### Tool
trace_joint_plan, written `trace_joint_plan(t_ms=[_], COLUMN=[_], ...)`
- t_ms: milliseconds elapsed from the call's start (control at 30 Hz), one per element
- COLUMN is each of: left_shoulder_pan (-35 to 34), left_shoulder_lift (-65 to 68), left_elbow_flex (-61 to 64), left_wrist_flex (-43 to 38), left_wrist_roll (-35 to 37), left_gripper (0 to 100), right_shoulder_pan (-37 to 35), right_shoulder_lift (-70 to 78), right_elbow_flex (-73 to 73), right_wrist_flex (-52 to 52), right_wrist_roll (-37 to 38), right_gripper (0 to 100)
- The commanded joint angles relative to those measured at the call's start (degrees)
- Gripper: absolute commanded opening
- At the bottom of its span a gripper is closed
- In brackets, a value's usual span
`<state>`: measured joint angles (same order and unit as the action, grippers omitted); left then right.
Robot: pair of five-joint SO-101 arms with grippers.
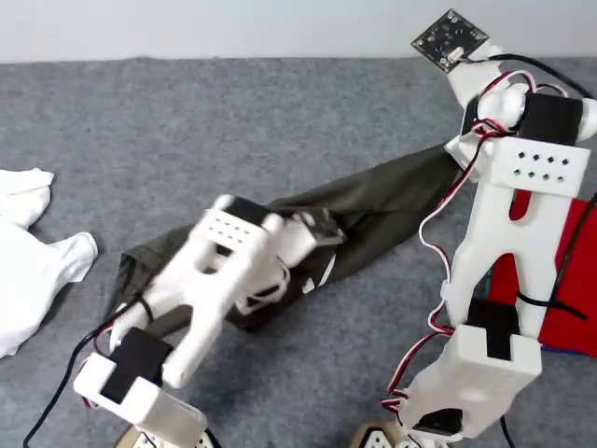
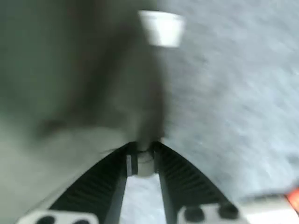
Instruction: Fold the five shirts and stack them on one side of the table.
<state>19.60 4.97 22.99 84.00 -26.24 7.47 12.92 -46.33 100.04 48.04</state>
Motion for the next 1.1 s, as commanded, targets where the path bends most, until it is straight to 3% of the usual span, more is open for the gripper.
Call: trace_joint_plan(t_ms=[0, 233, 400, 767, 900, 1067], left_shoulder_pan=[-7.12, -17.49, -19.43, -9.85, -6.33, -0.35], left_shoulder_lift=[-1.67, 5.63, 11.16, 10.99, 7.65, 1.32], left_elbow_flex=[0.13, -3.38, -13.23, -33.89, -35.12, -27.56], left_wrist_flex=[-6.33, -16.53, -9.49, 15.82, 16.53, 16.44], left_wrist_roll=[-3.52, -7.47, -7.38, -7.12, -3.34, -2.99], left_gripper=[7, 7, 7, 7, 7, 7], right_shoulder_pan=[0.57, 0.48, 0.92, 0.84, 0.84, 0.92], right_shoulder_lift=[-0.4, -0.66, -0.75, -0.22, -0.22, -0.22], right_elbow_flex=[-2.99, -2.99, -2.99, -2.99, -2.99, -2.99], right_wrist_flex=[0.66, 0.66, 0.66, 0.66, 0.66, 0.66], right_wrist_roll=[-0.44, -0.26, -0.09, -0.09, -0.09, -0.09], right_gripper=[1.0, 1.0, 1.0, 1.0, 1.0, 1.0])
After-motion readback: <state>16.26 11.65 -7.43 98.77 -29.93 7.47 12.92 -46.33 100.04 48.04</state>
